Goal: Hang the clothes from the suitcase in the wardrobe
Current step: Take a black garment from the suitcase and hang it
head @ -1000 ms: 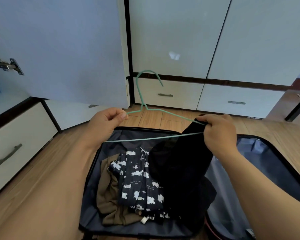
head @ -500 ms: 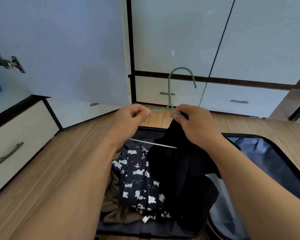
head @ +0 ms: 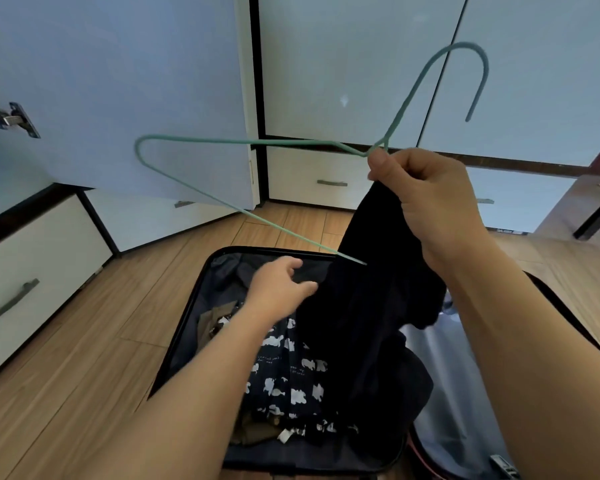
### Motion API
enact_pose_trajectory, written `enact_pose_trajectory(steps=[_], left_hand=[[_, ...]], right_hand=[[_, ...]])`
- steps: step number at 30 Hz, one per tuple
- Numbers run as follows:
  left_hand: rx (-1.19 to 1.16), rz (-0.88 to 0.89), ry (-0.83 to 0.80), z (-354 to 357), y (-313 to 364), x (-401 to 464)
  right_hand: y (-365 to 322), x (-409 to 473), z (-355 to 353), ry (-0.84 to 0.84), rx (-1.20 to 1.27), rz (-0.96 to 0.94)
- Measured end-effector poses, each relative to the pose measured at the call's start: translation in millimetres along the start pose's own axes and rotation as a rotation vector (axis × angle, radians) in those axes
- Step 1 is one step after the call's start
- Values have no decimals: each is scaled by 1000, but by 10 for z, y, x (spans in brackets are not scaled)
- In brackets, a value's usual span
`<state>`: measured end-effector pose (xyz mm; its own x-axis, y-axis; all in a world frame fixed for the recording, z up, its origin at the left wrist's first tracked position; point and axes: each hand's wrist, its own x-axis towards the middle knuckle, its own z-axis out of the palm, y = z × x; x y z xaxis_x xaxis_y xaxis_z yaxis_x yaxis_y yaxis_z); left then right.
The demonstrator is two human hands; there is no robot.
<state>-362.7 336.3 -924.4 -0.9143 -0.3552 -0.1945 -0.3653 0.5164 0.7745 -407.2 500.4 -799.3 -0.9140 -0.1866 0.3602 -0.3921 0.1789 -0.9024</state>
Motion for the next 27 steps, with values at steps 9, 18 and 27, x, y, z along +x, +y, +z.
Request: enact_pose_trajectory(steps=[9,18,27], left_hand=[[168,21,60,331,-104,94],[-853,-213,310,-437,-422,319],[-229,146,668,-538,30,97]], right_hand=[[-191,-20,-35,-3,273,180],[231,-10,-144,-15,-261,117],[503,-75,67,-154,-573,16]])
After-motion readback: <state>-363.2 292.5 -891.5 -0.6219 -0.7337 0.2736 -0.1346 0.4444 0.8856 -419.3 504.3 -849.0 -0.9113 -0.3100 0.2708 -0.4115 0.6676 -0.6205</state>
